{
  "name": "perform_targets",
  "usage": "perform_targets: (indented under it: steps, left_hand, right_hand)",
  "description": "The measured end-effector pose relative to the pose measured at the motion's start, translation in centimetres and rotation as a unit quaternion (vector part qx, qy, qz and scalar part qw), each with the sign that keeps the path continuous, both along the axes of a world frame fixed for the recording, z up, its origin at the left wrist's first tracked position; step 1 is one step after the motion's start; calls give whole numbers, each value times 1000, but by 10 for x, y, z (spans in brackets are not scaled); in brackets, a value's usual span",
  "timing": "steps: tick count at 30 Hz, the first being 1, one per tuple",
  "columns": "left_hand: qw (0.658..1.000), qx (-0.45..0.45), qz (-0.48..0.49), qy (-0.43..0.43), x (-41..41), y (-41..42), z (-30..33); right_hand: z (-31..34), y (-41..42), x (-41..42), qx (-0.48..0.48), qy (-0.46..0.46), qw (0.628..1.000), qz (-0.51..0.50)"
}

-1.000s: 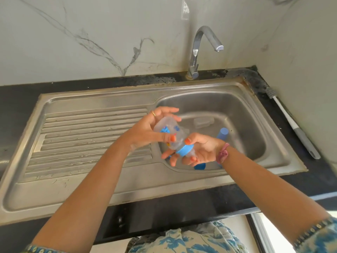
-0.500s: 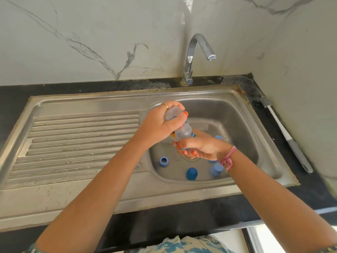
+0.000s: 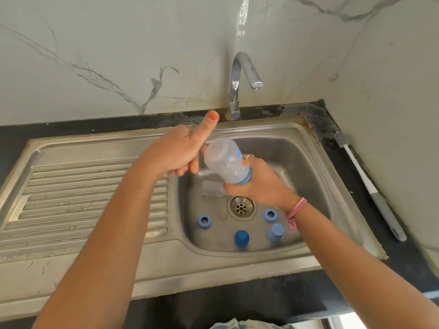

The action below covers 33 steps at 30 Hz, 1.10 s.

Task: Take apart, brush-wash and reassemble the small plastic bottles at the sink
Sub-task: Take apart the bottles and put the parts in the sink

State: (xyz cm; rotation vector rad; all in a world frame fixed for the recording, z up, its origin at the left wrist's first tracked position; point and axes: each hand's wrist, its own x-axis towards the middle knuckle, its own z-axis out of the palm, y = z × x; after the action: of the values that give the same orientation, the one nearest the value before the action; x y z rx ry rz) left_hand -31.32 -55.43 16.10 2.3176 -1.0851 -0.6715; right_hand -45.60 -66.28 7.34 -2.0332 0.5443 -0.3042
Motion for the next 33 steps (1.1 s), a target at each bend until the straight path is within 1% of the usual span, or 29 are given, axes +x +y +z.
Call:
perform_targets:
  steps: [1, 2, 3, 4, 5, 6, 7, 8, 9, 10, 12, 14, 18, 19, 20, 21, 22, 23, 24, 25, 26, 27, 28, 29, 31, 32, 33]
  left_hand:
    - [998, -47, 38, 15, 3, -3, -11]
    - [989, -102, 90, 55, 1, -8, -23]
    - [968, -160, 137, 134, -2, -13, -34]
    - [933, -211, 150, 250, -6, -18, -44]
    - [884, -252, 126, 373, -11, -21, -52]
    - [831, -282, 88, 471, -16, -22, -60]
    - [788, -307, 46, 532, -19, -22, -67]
    - [755, -326, 9, 569, -22, -21, -72]
    - [729, -341, -22, 593, -23, -21, -77]
    - [713, -350, -43, 605, -23, -20, -81]
    - [702, -356, -71, 613, -20, -19, -87]
    - [702, -361, -101, 605, -18, -18, -93]
    - [691, -363, -176, 599, -15, -14, -100]
    - [694, -367, -176, 594, -13, -13, -101]
    - [704, -370, -157, 586, -11, -12, -102]
    - [722, -377, -114, 568, -11, -11, -101]
    - [747, -383, -53, 541, -12, -13, -98]
    - [772, -383, 17, 507, -14, -15, -95]
    - [793, -379, 96, 467, -18, -19, -93]
    - [800, -380, 178, 429, -20, -22, -94]
    - [791, -391, 252, 397, -17, -25, -97]
    - [775, -399, 310, 380, -12, -24, -101]
    - [775, -388, 339, 365, -4, -22, -106]
    - [801, -350, 338, 348, 3, -19, -110]
    - [885, -210, 269, 318, 10, -11, -127]
    - [915, -134, 230, 303, 7, -9, -138]
    - [939, -69, 198, 274, 2, -8, -150]
  right_hand:
    - [3, 0, -2, 40, 0, 999, 17]
    - [6, 1, -3, 84, 12, 996, 37]
    - [8, 2, -4, 133, 34, 989, 62]
    - [8, 3, -4, 188, 57, 976, 94]
    - [7, 3, -5, 249, 75, 957, 127]
    - [4, 1, -5, 308, 80, 936, 153]
    - [0, -3, -5, 355, 79, 917, 166]
    - [-4, -8, -5, 380, 78, 906, 168]
    - [-7, -13, -6, 392, 79, 902, 165]
    - [-9, -17, -7, 400, 82, 899, 161]
    - [-12, -24, -7, 404, 89, 896, 159]
    - [-14, -29, -7, 400, 100, 895, 170]
    - [-12, -32, -7, 446, 97, 868, 194]
    - [-12, -32, -7, 448, 94, 868, 193]
    - [-12, -32, -8, 442, 91, 872, 188]
    - [-12, -32, -8, 416, 87, 889, 169]
    - [-14, -34, -6, 358, 81, 921, 134]
    - [-18, -38, -4, 254, 79, 960, 85]
    - [-24, -43, -2, 114, 87, 989, 28]
    - [-30, -49, -1, -22, 101, 995, -19]
    - [-36, -54, -2, -103, 112, 987, -55]
    - [-42, -59, -5, -120, 117, 983, -79]
    - [-48, -64, -8, -97, 124, 983, -96]
    - [-54, -69, -12, -54, 132, 984, -104]
    - [-65, -75, -20, 14, 157, 983, -99]
    - [-70, -77, -23, 29, 175, 980, -89]
    - [-76, -78, -26, 36, 193, 977, -82]
